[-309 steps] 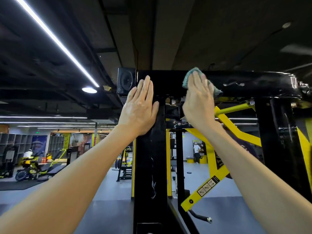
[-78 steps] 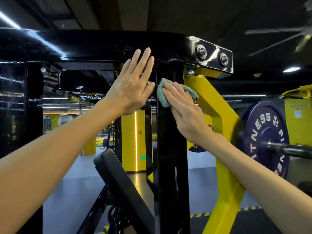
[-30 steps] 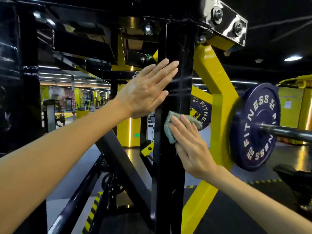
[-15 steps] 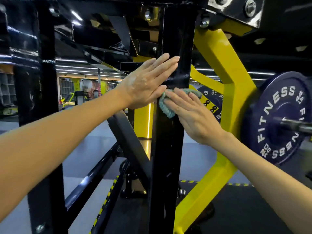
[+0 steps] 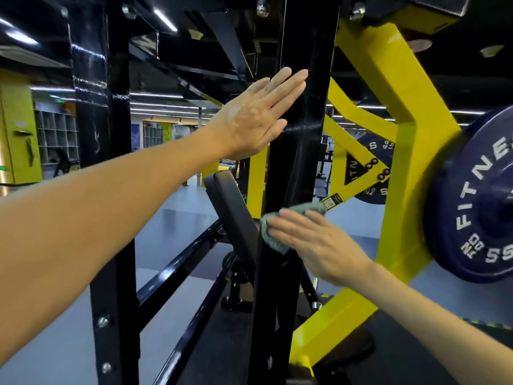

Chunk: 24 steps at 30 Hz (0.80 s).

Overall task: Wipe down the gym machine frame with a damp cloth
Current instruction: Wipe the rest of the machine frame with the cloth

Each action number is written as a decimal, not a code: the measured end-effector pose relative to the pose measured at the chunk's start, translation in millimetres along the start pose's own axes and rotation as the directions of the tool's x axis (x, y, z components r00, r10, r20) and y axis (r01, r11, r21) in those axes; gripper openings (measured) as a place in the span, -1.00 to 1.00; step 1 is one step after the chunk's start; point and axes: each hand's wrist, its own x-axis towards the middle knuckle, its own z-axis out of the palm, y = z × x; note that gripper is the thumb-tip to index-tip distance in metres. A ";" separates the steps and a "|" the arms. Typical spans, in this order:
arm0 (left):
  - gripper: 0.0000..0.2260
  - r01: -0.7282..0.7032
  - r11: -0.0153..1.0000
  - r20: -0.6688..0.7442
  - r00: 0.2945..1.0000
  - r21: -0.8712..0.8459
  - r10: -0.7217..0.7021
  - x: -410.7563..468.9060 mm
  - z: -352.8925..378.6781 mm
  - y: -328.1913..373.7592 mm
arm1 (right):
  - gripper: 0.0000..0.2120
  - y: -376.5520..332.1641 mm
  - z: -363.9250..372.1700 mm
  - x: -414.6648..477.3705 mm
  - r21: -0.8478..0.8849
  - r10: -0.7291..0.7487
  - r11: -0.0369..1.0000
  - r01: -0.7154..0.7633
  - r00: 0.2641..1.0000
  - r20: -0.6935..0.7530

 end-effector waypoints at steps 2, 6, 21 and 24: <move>-0.46 -0.014 1.000 0.029 1.000 0.016 0.013 0.9 -3.3 -0.9 | -0.42 23.3 -22.8 20.2 0.010 0.089 0.996 -0.088 0.995 -0.036; -0.47 -0.033 0.999 0.065 0.997 0.013 0.032 2.0 -9.5 -7.4 | -0.45 64.9 -67.8 60.7 0.002 0.256 0.966 -0.258 0.958 -0.127; -0.45 0.016 0.998 0.080 0.997 0.062 -0.021 -4.3 -6.4 8.0 | -0.35 -59.0 42.5 -42.9 0.070 0.036 0.997 -0.041 0.996 0.081; -0.44 0.010 0.998 0.089 0.996 0.062 -0.015 -10.8 -3.1 16.2 | -0.33 -43.4 33.6 -41.3 0.010 -0.050 0.999 0.049 0.993 0.108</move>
